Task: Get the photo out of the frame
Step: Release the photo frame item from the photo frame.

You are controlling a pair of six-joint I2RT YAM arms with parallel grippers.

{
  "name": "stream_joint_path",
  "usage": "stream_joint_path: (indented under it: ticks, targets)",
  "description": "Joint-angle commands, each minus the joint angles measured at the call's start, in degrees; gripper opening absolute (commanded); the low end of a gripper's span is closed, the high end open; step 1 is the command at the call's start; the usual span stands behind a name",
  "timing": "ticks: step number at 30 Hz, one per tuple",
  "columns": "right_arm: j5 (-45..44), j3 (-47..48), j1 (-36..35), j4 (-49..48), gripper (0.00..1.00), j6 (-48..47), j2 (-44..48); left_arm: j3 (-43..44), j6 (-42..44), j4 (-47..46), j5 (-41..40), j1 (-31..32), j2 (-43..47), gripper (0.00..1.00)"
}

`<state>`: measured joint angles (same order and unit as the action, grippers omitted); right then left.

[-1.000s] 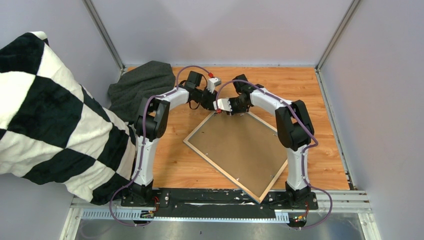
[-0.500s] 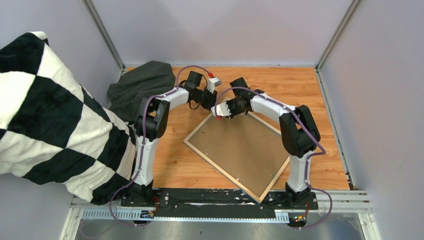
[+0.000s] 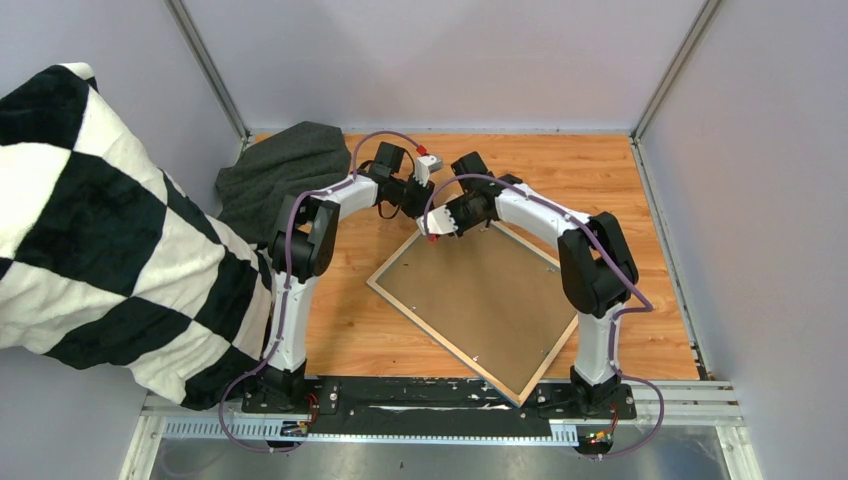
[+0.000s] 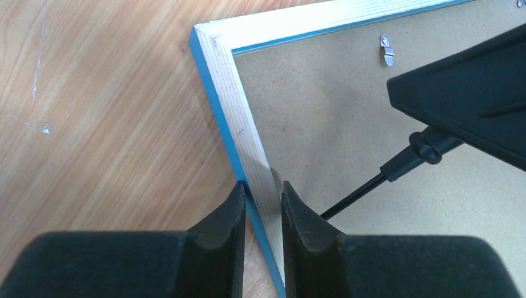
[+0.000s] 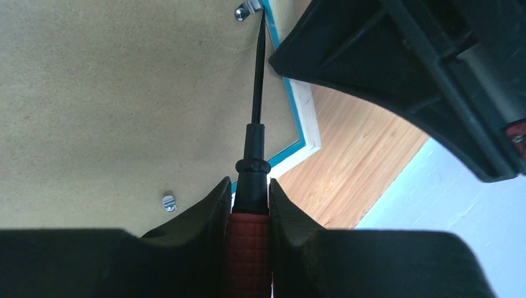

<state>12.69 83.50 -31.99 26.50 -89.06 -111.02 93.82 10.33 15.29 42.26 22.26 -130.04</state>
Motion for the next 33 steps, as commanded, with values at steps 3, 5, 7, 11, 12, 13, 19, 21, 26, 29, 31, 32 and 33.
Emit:
stream_joint_path:
  ticks: [3, 5, 7, 11, 12, 13, 19, 21, 26, 29, 31, 32, 33]
  targets:
    - [8.0, 5.6, -4.9, 21.3, 0.00, -3.3, -5.6, -3.4, 1.7, 11.1, 3.7, 3.7, -5.5, 0.00]
    - [8.1, 7.0, -4.8, 22.8, 0.00, -2.8, -7.4, -3.4, 1.7, 11.1, 3.7, 3.7, -5.5, 0.00]
    - [9.1, 7.3, -4.3, 23.3, 0.00, -2.3, -8.9, -3.4, 1.7, 11.1, 3.6, 3.7, -5.5, 0.00]
    - [14.1, 8.1, -2.2, 23.6, 0.00, -1.2, -10.5, -3.4, 1.7, 11.1, 3.7, 3.7, -5.5, 0.00]
    - [15.1, 8.3, -1.8, 23.9, 0.00, -1.2, -10.9, -3.4, 1.7, 11.1, 3.7, 3.7, -5.5, 0.00]
    - [15.7, 8.5, -1.4, 24.2, 0.00, -1.2, -11.2, -3.3, 1.7, 11.1, 3.7, 3.7, -5.5, 0.00]
    - [19.2, 9.7, 0.6, 26.0, 0.00, -2.2, -12.6, -3.3, 1.7, 11.2, 3.7, 3.7, -5.6, 0.00]
    - [19.8, 9.9, 1.0, 26.4, 0.00, -2.3, -12.8, -3.3, 1.7, 11.2, 3.8, 3.6, -5.6, 0.00]
    - [20.2, 9.2, 1.0, 26.8, 0.00, -3.8, -12.2, -3.4, 1.7, 11.2, 3.7, 3.7, -5.6, 0.00]
    - [20.4, 8.3, 1.0, 26.8, 0.00, -6.0, -10.8, -3.4, 1.7, 11.2, 3.8, 3.7, -5.5, 0.00]
    - [19.8, 8.2, 0.8, 26.8, 0.00, -6.6, -10.1, -3.3, 1.8, 11.2, 3.8, 3.7, -5.6, 0.00]
    - [19.3, 8.2, 0.7, 26.8, 0.00, -7.0, -9.8, -3.4, 1.8, 11.2, 3.8, 3.7, -5.5, 0.00]
    - [18.6, 8.3, 0.4, 26.7, 0.00, -7.4, -9.6, -3.3, 1.8, 11.2, 3.7, 3.7, -5.5, 0.00]
